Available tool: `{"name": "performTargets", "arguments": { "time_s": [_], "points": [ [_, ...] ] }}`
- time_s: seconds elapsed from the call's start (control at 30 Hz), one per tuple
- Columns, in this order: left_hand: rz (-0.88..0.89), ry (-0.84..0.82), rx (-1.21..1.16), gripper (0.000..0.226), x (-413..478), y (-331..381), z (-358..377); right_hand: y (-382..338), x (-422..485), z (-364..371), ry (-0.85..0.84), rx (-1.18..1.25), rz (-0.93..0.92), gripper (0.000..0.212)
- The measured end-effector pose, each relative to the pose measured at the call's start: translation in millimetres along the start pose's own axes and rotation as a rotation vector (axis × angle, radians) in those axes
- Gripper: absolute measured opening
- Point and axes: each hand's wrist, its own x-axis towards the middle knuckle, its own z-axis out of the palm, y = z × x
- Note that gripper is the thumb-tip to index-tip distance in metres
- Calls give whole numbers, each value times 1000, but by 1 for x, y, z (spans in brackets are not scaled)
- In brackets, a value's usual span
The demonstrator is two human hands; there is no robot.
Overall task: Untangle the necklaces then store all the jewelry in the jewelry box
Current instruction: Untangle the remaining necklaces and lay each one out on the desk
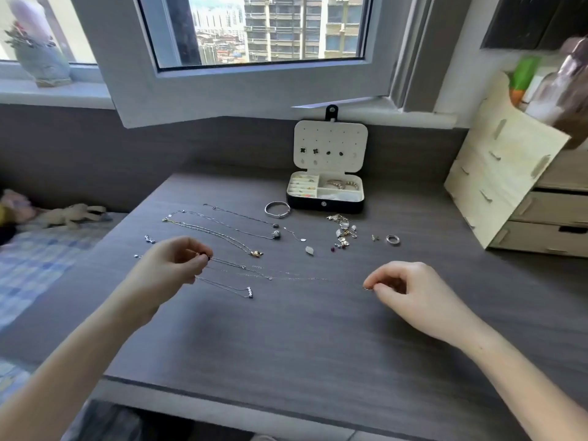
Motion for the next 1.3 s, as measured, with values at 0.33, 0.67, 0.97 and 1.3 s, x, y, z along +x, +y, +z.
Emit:
{"name": "performTargets", "arguments": {
  "time_s": [0.33, 0.67, 0.97, 1.3],
  "points": [
    [-204, 469, 179, 21, 8, -44, -82, -79, 17, 101, -231, -71, -337, 23],
    [-196, 467, 710, 14, 25, -63, -81, -77, 27, 107, -220, -225, -395, 20],
    [115, 518, 717, 20, 39, -22, -32, -49, 23, 70, -124, -117, -281, 12],
    [463, 134, 548, 16, 61, 39, 93, 16, 72, 22, 350, -127, 20, 12]
  ]
}}
